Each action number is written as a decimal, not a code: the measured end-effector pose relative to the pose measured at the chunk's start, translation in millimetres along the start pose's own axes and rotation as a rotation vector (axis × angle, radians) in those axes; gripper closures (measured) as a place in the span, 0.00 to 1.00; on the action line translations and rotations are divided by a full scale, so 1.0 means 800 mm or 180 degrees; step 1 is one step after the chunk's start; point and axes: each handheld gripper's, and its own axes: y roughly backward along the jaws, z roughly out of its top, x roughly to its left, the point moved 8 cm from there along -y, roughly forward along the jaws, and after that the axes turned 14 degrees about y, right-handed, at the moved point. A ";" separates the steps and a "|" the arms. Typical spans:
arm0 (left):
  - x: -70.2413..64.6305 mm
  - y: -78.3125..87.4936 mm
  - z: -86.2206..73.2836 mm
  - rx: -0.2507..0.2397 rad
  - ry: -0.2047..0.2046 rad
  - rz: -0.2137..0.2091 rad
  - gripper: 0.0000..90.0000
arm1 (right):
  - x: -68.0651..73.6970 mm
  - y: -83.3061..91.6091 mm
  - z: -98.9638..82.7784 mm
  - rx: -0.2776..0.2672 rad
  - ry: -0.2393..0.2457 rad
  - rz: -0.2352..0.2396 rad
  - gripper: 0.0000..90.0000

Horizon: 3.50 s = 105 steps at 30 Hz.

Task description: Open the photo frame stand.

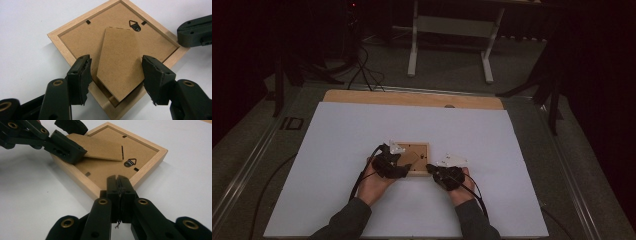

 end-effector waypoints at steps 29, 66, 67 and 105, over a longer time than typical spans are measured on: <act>-0.002 0.012 0.024 0.0004 0.0505 -0.0307 0.41 | 0.000 0.000 0.000 -0.0006 0.0006 0.0000 0.98; 0.002 0.005 0.017 0.0330 0.0989 -0.0653 0.60 | 0.001 0.000 0.001 -0.0001 0.0003 0.0034 0.93; 0.002 0.005 0.017 0.0322 0.0971 -0.0638 0.60 | 0.001 0.000 0.001 0.0005 0.0007 0.0031 0.92; -0.012 0.019 0.003 -0.0058 0.0588 -0.0381 0.60 | -0.019 0.023 0.012 -0.0014 -0.0106 -0.0004 0.73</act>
